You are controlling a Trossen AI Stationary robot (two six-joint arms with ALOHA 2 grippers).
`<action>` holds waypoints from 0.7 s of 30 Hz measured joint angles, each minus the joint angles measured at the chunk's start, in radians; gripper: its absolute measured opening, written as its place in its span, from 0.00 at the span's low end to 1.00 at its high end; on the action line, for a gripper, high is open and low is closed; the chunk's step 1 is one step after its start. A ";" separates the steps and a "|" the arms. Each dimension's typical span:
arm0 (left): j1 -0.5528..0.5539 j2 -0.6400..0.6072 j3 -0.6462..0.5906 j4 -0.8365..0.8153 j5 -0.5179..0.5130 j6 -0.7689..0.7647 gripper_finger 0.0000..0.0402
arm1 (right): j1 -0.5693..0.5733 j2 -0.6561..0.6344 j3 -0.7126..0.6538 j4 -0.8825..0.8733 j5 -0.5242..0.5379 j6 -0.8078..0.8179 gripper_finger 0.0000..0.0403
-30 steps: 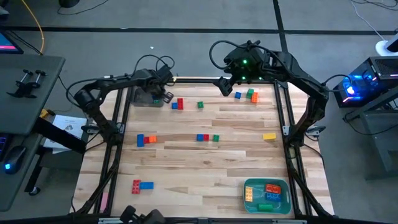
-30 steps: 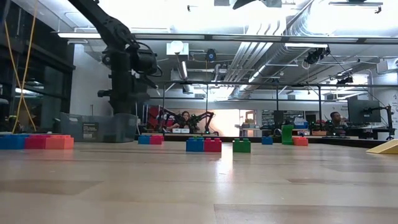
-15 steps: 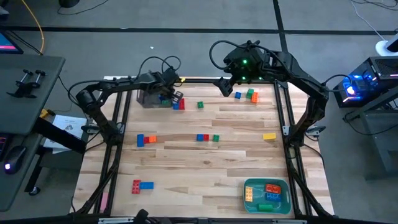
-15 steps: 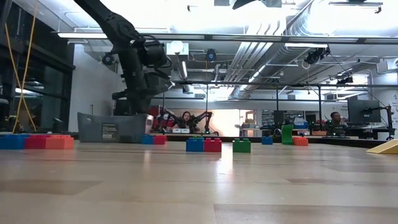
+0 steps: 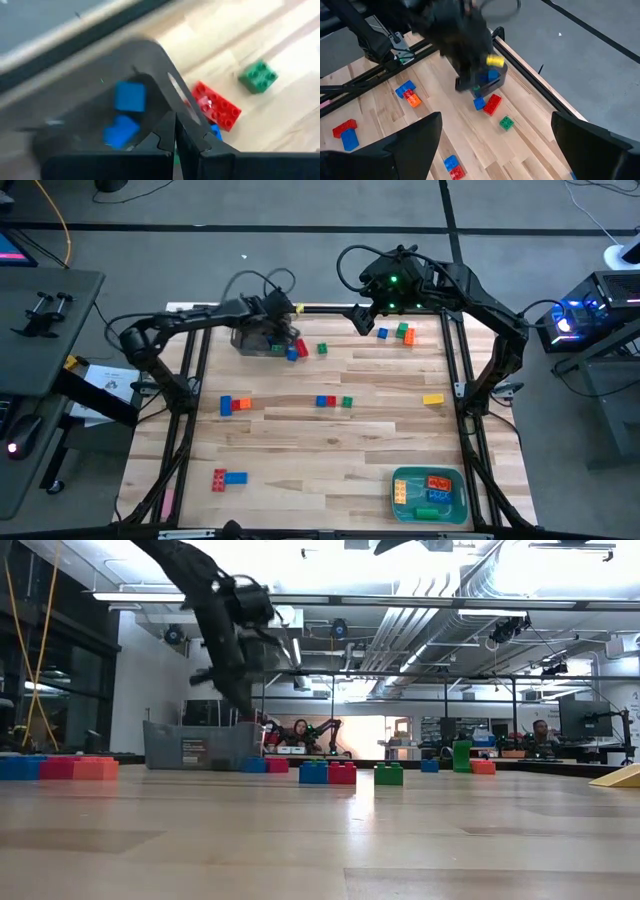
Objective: Sort blocks by size
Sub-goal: Adjust the black bin, then put the orange four stud game piece into the black bin
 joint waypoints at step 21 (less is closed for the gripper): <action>-0.619 -0.708 -0.547 -0.057 0.139 -0.153 0.08 | -0.002 0.000 0.000 -0.061 -0.009 -0.082 0.92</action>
